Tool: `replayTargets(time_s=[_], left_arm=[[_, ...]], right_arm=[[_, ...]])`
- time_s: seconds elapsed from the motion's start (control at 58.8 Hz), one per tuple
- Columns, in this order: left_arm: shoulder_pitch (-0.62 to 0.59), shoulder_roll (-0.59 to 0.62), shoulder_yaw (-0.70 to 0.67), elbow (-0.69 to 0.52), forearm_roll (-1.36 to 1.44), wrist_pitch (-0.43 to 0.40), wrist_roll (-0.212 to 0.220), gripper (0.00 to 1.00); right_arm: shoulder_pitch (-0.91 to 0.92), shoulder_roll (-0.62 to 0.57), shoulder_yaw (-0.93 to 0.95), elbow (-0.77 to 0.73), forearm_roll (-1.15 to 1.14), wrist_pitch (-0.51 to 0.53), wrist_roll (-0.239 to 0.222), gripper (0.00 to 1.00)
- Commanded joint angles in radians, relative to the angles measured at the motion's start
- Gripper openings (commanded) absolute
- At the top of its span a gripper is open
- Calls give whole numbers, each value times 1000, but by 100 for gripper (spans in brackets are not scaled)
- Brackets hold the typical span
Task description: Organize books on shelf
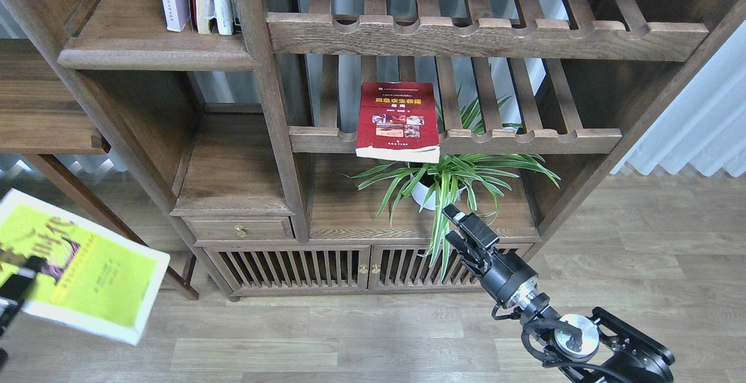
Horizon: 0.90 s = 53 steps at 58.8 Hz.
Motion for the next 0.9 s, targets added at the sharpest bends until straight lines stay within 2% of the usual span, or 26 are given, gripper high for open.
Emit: replayTargets(time_s=[0.0,0.17,0.527,0.715,0.885], left_arm=[[-46,60,2,0,-29,0,-2,0],[-139,162,10,0,-35,0,-2,0],[-260,291,74,0,-43,0,-1,0],[-286,330,84,0,-43,0,1,0],[-343,425,84,0,-43,0,19,0]], right_arm=[[-1,2,0,0,0,0,1,99],[-4,8,1,0,0,0,1,99],[-10,10,3,0,0,0,1,99],[-10,19,4,-1,0,0,1,99],[-7,22,6,-1,0,0,1,99]])
